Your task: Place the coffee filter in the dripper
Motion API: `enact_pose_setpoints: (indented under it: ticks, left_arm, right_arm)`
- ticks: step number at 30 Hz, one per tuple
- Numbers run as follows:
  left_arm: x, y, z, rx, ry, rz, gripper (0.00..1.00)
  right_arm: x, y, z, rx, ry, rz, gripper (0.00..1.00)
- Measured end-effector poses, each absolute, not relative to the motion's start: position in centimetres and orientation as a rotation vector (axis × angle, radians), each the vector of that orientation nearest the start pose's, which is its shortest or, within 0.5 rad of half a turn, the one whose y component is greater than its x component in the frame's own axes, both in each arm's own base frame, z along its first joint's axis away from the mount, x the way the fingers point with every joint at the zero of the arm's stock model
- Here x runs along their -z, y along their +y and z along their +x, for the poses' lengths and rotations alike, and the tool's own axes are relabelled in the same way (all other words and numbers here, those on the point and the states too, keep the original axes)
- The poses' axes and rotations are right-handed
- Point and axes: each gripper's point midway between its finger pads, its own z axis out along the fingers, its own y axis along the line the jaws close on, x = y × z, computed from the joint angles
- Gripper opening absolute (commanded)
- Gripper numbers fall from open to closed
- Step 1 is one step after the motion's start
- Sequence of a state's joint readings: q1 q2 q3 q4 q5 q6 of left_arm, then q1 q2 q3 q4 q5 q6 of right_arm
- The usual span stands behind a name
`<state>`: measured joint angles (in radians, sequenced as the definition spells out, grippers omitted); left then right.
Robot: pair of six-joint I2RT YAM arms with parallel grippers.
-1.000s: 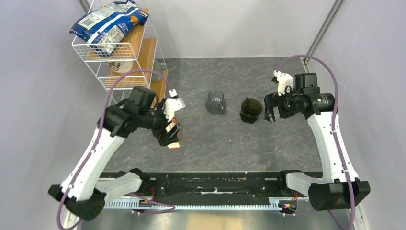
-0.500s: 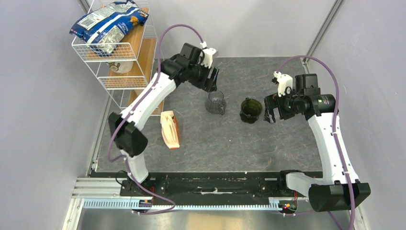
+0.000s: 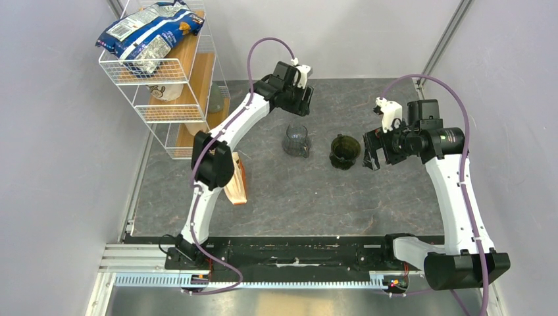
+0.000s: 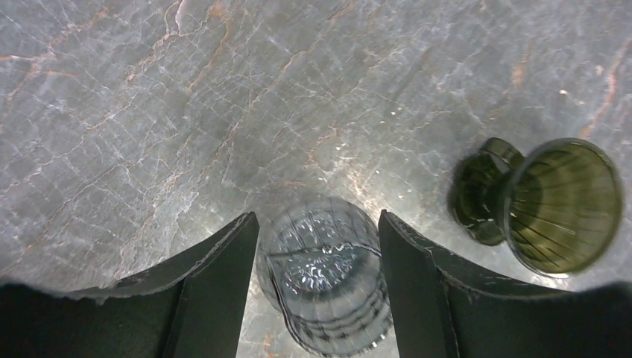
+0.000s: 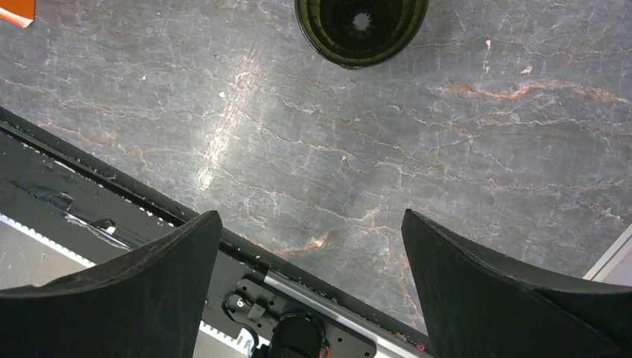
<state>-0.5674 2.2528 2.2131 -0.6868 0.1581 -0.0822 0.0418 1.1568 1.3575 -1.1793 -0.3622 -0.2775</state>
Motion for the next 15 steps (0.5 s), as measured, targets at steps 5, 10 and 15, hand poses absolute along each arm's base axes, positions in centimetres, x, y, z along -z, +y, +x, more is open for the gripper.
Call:
enact_pose_setpoints:
  ticks: [5, 10, 15]
  left_arm:
    - [-13.9, -34.1, 49.4, 0.494, 2.297, 0.632, 0.66]
    - [-12.6, -33.6, 49.7, 0.485, 2.325, 0.625, 0.65]
    - [-11.5, -33.4, 49.3, 0.488, 2.349, 0.631, 0.65]
  right_arm:
    - [-23.9, 6.1, 24.0, -0.362, 2.442, -0.545, 0.99]
    - [-23.8, 6.1, 23.9, -0.360, 2.445, -0.552, 0.99]
    - [-23.7, 6.1, 24.0, -0.358, 2.445, -0.559, 0.99]
